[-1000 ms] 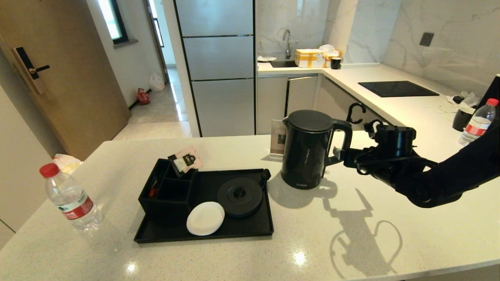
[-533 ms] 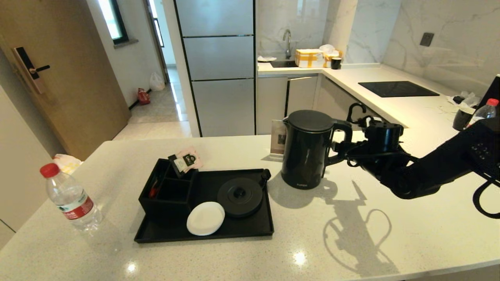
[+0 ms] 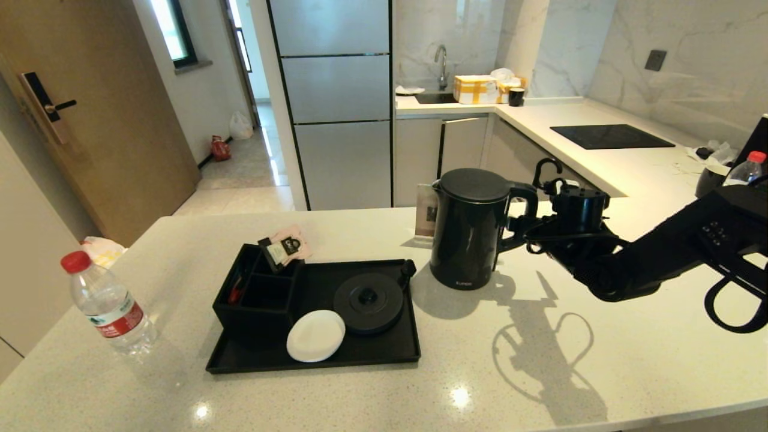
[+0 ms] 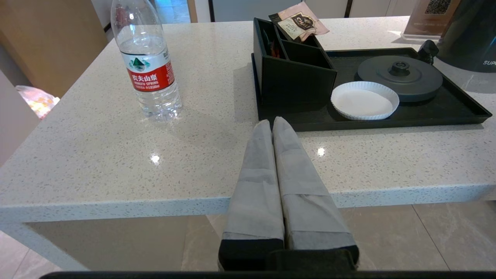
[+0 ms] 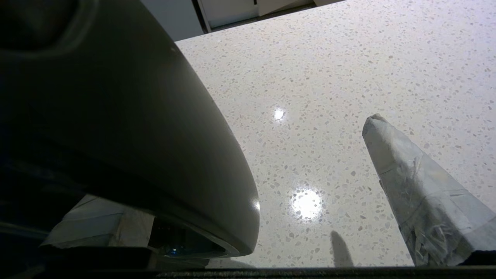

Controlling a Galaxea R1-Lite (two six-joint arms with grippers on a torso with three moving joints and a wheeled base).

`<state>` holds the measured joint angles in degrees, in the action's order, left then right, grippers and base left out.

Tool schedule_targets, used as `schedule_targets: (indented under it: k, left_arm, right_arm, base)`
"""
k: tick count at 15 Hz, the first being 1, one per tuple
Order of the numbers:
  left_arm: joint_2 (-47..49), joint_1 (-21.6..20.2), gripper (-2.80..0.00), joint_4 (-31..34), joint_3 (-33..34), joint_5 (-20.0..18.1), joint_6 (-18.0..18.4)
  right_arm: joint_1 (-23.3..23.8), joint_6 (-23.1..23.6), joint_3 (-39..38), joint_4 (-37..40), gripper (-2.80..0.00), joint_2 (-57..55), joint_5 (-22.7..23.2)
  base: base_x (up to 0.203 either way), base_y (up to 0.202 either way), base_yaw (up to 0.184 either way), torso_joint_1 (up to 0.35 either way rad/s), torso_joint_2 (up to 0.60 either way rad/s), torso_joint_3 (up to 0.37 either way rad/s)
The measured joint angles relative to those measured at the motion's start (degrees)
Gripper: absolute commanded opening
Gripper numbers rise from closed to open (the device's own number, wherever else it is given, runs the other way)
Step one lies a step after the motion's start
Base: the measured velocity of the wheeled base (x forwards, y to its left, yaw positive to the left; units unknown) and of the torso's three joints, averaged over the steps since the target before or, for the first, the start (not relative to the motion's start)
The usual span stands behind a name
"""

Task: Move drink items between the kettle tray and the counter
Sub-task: Return the kettle to its original position

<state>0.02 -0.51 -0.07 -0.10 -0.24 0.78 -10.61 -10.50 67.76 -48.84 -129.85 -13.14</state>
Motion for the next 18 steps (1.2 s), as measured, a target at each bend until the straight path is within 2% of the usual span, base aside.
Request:
schedule_targets:
  k: [4,6,18]
  left_arm:
    - [0.0,0.0,-2.80,0.0,0.0,0.0,0.0]
    - [0.0,0.0,-2.80,0.0,0.0,0.0,0.0]
    - [0.0,0.0,-2.80,0.0,0.0,0.0,0.0]
  right_arm:
    - [0.0,0.0,-0.1,0.1,0.00,0.0,0.0]
    - [0.0,0.0,-0.1,0.0,-2.80,0.1,0.0]
    - [0.0,0.1,0.1,0.3,-2.80,0.4,0.0]
  base:
    - [0.000,0.000,0.000,0.000,0.00,0.000]
    - [0.000,0.000,0.000,0.000,0.00,0.000]
    - [0.000,0.000,0.000,0.000,0.00,0.000]
